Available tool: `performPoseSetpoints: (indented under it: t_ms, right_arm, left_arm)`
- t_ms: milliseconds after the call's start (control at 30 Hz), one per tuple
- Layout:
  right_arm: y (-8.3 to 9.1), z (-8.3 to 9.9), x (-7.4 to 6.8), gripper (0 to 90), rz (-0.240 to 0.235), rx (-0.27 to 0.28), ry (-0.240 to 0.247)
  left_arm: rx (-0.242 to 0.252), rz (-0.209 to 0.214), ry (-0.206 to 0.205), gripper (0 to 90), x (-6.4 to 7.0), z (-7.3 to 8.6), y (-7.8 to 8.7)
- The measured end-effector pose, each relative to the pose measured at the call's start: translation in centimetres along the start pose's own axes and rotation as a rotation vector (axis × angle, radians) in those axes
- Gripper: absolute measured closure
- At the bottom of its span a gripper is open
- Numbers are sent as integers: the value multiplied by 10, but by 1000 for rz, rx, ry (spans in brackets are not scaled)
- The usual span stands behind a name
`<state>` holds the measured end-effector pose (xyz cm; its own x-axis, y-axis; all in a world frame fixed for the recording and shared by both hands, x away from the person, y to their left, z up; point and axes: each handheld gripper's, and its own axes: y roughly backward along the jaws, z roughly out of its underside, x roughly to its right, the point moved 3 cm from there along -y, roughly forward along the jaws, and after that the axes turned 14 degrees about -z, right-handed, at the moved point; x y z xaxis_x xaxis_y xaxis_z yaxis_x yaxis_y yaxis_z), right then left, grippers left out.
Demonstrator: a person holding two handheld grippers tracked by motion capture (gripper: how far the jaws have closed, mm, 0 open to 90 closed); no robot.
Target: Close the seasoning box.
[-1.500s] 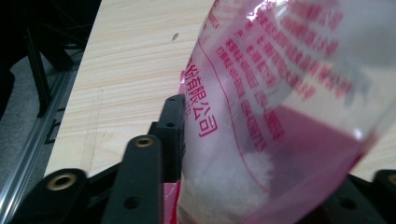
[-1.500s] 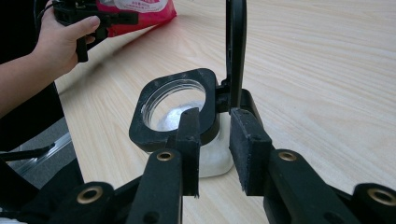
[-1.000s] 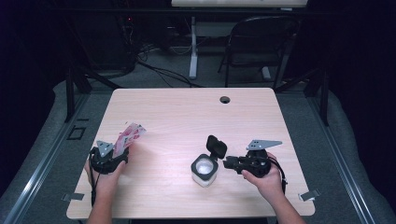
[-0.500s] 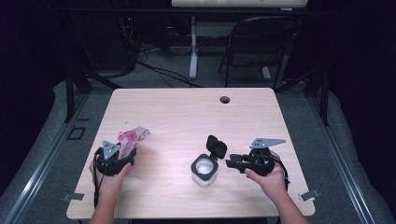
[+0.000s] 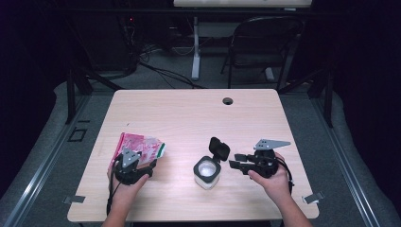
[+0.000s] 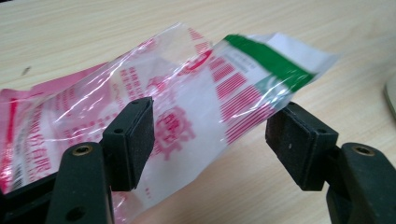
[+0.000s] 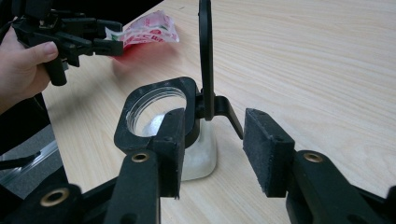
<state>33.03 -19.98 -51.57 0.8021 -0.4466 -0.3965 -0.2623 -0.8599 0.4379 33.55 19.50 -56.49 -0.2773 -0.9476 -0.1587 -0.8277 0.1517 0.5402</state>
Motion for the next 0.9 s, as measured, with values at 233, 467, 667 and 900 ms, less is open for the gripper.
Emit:
performPoseSetpoints:
  t_ms: [233, 467, 667, 900]
  right_arm:
    - [-4, 0, -1, 568, 10, 13, -2]
    - [-4, -1, -1, 561, 10, 9, 6]
    - [-6, -3, -4, 567, 4, 11, 20]
    - [-11, -6, -3, 592, 15, 19, 23]
  left_arm:
    - [-7, 26, -78, 330, 22, -2, -6]
    - [2, 50, -111, 330, 37, -4, -5]
    - [3, 58, -131, 335, 44, -4, -4]
    - [8, 70, -136, 336, 49, -3, -1]
